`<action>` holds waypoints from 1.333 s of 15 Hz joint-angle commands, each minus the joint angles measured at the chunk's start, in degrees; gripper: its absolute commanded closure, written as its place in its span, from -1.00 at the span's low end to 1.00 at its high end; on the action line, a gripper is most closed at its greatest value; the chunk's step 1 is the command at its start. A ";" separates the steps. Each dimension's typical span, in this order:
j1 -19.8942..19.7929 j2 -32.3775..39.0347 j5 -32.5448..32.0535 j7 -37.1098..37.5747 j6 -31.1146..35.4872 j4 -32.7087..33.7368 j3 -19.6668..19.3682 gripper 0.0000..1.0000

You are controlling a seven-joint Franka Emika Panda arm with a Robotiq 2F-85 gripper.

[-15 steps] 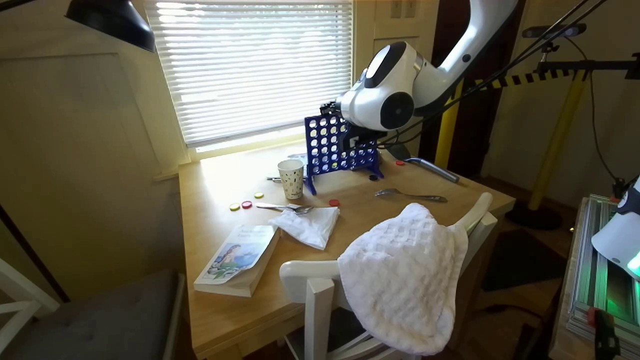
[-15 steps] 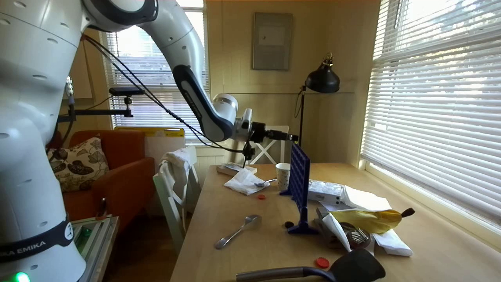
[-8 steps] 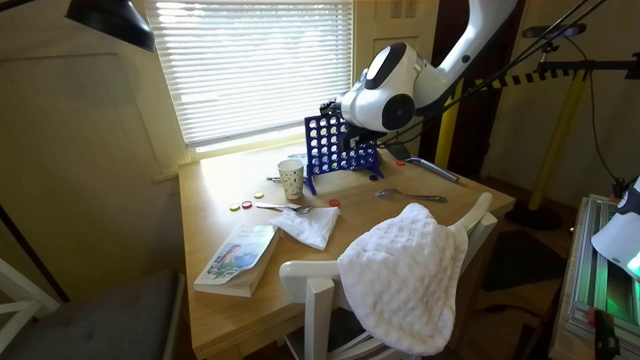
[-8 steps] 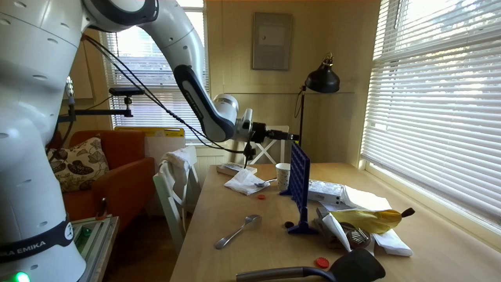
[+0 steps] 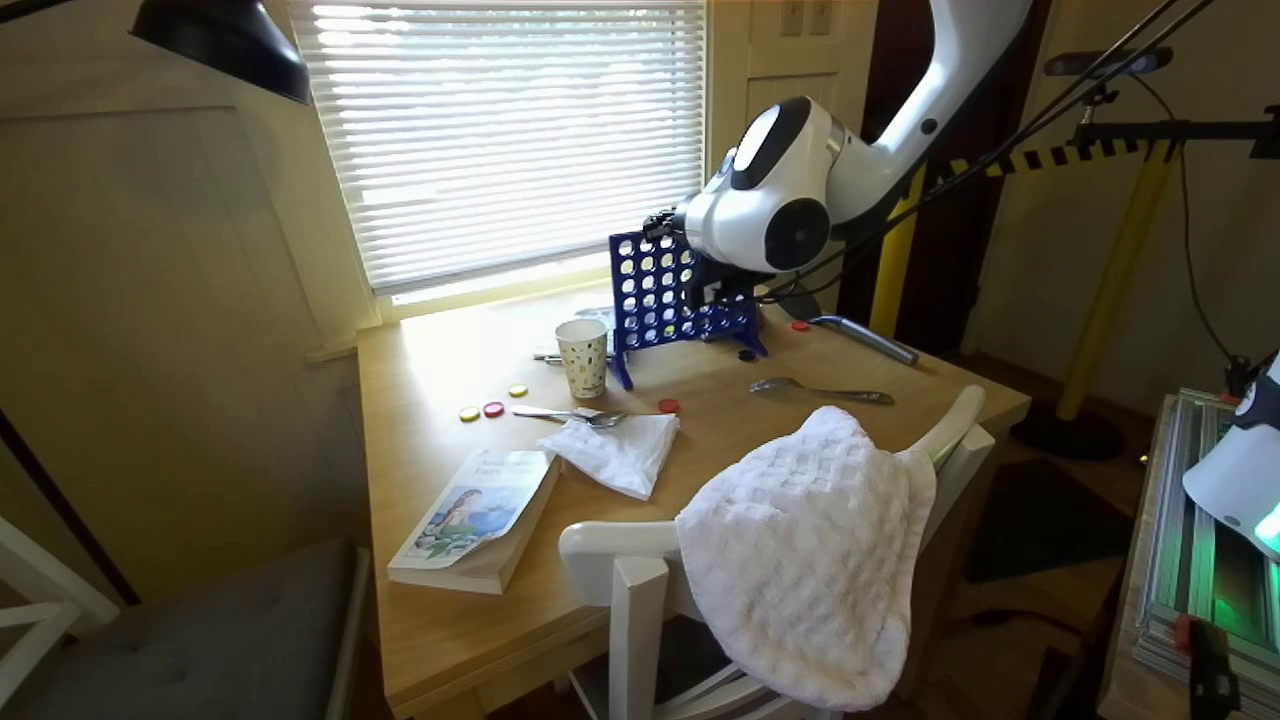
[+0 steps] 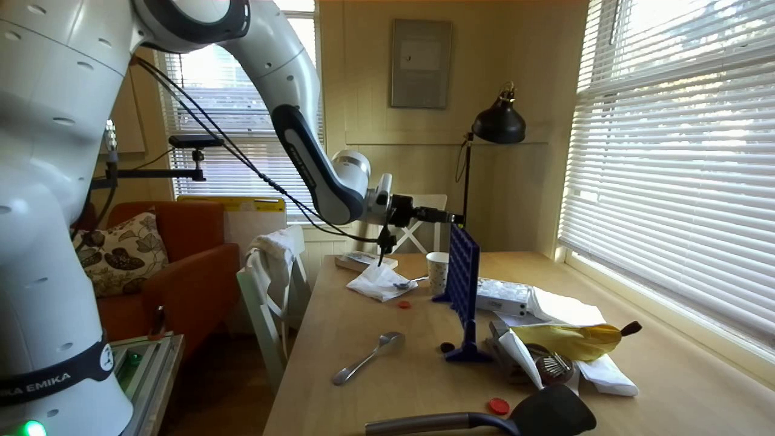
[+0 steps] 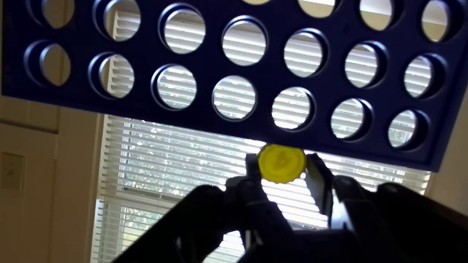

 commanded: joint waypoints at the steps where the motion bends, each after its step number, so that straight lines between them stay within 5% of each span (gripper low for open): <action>1: -0.80 0.73 -2.44 1.51 -0.10 0.14 0.59 0.79; 4: -0.90 0.96 -2.55 1.46 0.27 0.34 0.68 0.79; 5: -0.90 0.89 -2.43 1.33 0.36 0.31 0.71 -0.21; 11: -0.82 0.80 -2.12 1.10 0.18 0.37 0.77 -0.94; 20: 1.84 -6.79 2.71 -2.59 -4.60 -3.94 3.52 -1.00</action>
